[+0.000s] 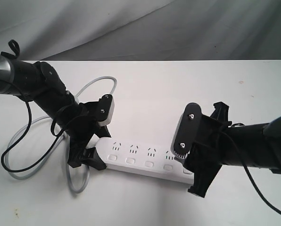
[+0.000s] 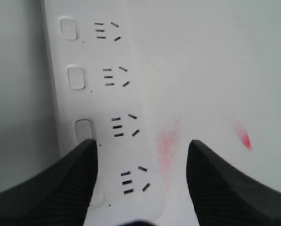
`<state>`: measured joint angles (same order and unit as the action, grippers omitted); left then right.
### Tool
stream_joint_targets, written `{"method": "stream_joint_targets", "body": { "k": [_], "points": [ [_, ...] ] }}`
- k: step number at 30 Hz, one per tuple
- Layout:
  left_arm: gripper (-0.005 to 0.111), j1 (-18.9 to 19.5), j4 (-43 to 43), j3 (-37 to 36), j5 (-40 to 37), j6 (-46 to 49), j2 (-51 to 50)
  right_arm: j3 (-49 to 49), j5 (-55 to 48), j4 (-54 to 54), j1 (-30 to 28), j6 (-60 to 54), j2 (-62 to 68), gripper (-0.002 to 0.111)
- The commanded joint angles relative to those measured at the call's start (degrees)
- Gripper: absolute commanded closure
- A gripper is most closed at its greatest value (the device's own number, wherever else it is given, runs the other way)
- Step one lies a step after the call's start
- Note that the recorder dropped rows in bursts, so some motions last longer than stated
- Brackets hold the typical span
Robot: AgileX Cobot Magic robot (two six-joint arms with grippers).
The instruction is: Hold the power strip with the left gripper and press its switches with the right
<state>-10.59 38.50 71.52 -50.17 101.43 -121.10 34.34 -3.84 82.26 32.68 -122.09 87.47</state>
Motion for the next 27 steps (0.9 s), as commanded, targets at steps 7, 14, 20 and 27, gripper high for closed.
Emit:
{"method": "stream_joint_targets", "body": {
  "k": [7, 14, 20, 27],
  "points": [
    [0.056, -0.28, -0.09, 0.09, -0.85, -0.26, -0.28, -1.00, 2.30, 0.78, -0.17, -0.62, 0.52, 0.055],
    [0.056, -0.28, -0.09, 0.09, -0.85, -0.26, -0.28, -1.13, 2.17, 0.78, -0.17, -0.62, 2.73, 0.055],
    [0.056, -0.28, -0.09, 0.09, -0.85, -0.26, -0.28, -1.13, 3.46, 1.43, -0.17, -0.62, 4.79, 0.055],
    [0.056, -0.28, -0.09, 0.09, -0.85, -0.26, -0.28, -1.13, 4.41, 1.73, -0.17, -0.62, 4.90, 0.055]
  ]
}}
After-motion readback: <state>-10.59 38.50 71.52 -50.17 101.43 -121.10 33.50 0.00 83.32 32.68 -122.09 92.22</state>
